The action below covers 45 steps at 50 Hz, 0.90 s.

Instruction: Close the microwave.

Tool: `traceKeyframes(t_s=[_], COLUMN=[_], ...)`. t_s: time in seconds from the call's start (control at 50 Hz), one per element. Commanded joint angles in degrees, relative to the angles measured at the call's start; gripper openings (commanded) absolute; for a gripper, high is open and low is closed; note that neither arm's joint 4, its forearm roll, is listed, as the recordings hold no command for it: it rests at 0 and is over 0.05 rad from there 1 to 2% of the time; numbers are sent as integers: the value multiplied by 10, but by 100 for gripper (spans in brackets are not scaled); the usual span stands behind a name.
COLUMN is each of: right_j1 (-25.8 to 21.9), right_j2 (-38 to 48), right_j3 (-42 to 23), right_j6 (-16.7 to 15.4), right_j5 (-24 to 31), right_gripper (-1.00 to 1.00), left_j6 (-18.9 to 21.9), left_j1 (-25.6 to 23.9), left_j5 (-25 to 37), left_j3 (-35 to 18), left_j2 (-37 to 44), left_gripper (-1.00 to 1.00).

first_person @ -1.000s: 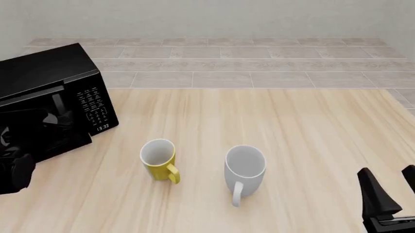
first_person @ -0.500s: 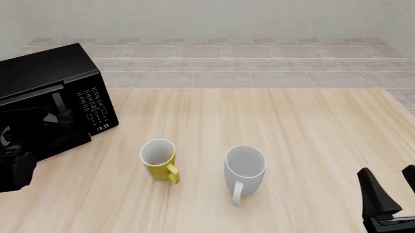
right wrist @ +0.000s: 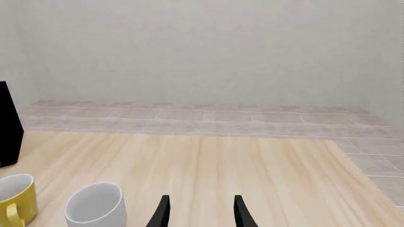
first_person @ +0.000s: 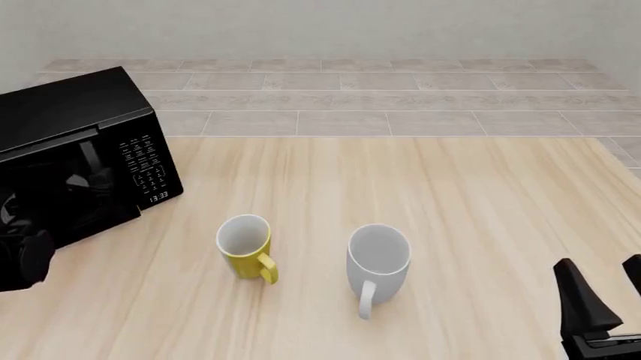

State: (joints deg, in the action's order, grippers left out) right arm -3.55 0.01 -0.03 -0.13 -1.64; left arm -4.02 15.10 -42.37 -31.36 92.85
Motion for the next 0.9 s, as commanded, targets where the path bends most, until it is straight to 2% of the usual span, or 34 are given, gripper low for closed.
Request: traceKeyframes(t_s=[0.02,0.2,0.42,0.46,0.82,0.86,0.9], right_j1=[3,5,10,9,7,7,7], right_j2=[0,0,0,0,0,0,0], right_j3=[0,0,0,0,0,0,0], right_j6=[3,5,6,6,8,9,8], right_j5=[-2,-4,-2,-3,-3,-1,-1], right_gripper=[100,100,100,100,100,100,100], left_j6=[51,35,36,20,12,15,47], left_j1=[0,-10,-6,-12,-12,-15,-6], left_j5=[25,39,37,45,49,44,27], left_j3=[-21,-33,-43,-49,-55,-47,-21], left_j2=[59,67,85,89,100,94,64], left_gripper=[100,100,100,100,100,100,100])
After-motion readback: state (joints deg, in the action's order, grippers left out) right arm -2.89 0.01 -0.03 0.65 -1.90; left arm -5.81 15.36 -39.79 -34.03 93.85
